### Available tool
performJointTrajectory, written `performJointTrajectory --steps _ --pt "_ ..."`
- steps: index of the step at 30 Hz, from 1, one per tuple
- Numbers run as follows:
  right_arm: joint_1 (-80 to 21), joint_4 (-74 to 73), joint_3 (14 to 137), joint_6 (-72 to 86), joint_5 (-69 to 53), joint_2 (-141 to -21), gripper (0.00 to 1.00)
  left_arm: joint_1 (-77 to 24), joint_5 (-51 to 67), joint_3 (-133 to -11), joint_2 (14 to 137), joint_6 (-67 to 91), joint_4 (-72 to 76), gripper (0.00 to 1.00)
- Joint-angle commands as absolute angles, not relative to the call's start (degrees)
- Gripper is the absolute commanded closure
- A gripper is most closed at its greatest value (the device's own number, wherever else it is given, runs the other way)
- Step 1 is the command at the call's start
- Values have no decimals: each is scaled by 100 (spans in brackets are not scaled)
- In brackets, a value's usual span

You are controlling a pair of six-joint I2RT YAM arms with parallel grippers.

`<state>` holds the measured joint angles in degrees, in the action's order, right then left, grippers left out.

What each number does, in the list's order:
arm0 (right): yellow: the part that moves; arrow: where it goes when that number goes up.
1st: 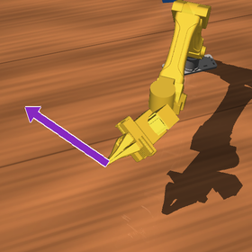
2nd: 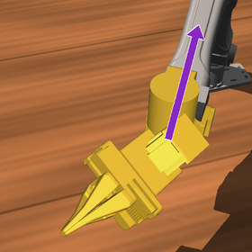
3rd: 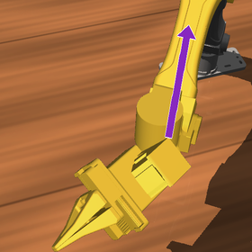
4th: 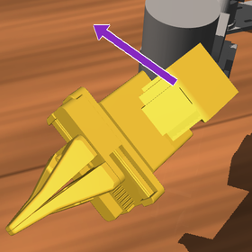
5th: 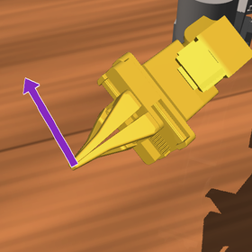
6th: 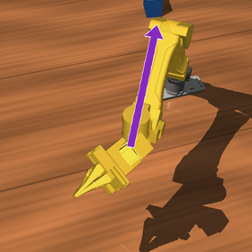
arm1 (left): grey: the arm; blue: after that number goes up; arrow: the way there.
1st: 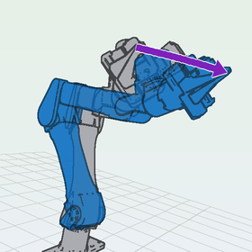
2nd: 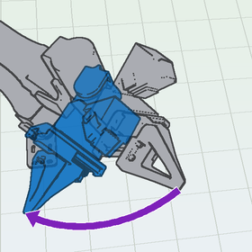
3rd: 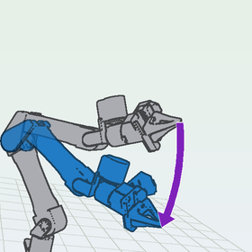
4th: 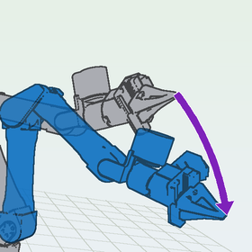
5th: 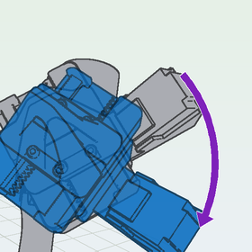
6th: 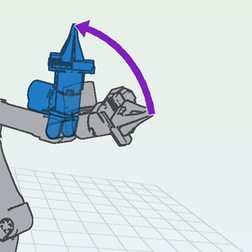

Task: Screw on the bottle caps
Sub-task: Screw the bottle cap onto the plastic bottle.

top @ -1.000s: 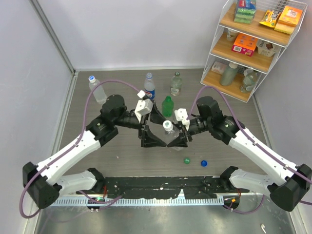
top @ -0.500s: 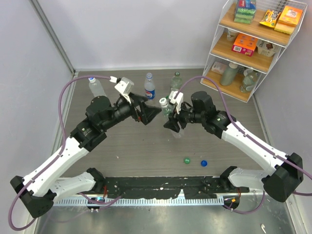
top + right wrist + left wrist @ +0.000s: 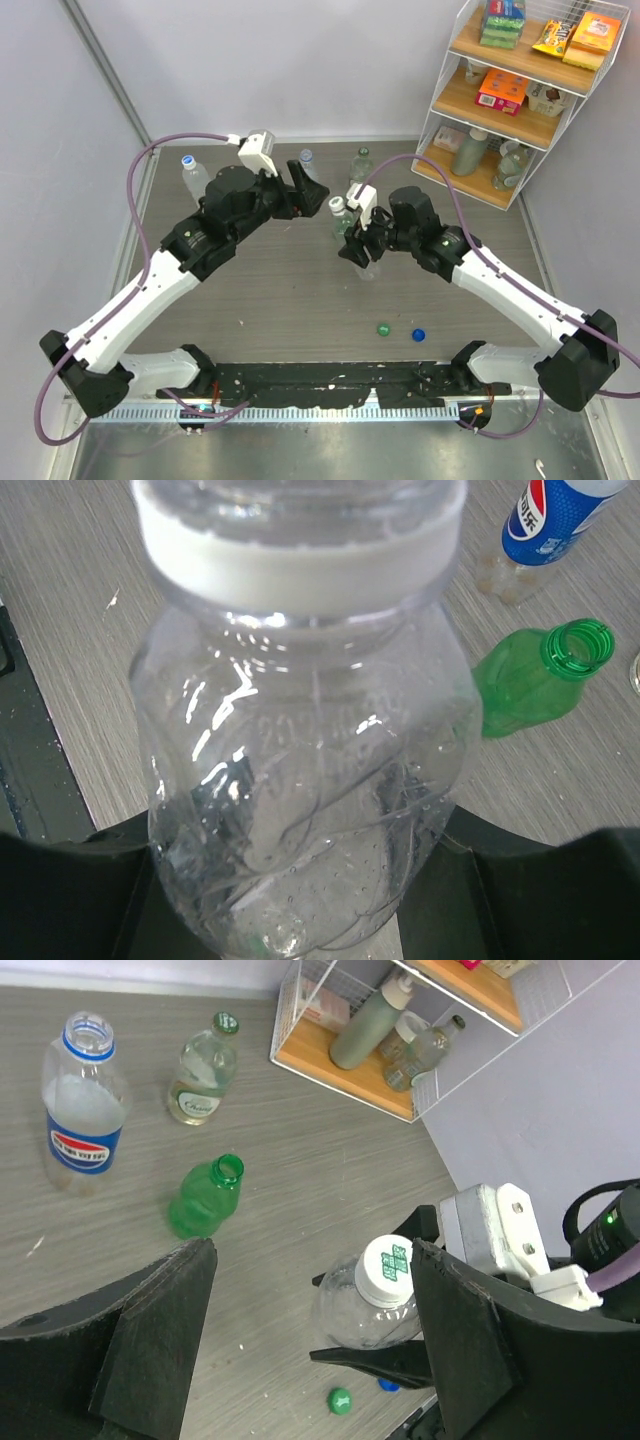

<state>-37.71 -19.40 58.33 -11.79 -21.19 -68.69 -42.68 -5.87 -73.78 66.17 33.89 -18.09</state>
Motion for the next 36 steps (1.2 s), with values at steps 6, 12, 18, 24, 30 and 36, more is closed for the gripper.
performJointTrajectory --steps 6,12,18,24,30,36 --pt "-3771 -1978 6117 -1292 -1987 -7058 99 -4280 -598 -8164 7171 4192 -2548 23" --pt "-3771 -1881 6100 -1301 -1881 -7101 99 -4280 -536 -8384 7479 4306 -2909 25" --pt "-3779 -1872 6108 -1274 -1837 -7154 99 -4280 -282 -8508 7655 4324 -2918 28" --pt "-3806 -1898 6108 -1310 -1802 -7172 99 -4280 -149 -8473 7708 4342 -2891 29" --pt "-3814 -1890 6117 -1318 -1784 -7189 99 -4280 156 -8508 7813 4298 -2874 36" --pt "-3823 -1916 6126 -1327 -1784 -7207 99 -4280 466 -8551 7945 4298 -2839 43"
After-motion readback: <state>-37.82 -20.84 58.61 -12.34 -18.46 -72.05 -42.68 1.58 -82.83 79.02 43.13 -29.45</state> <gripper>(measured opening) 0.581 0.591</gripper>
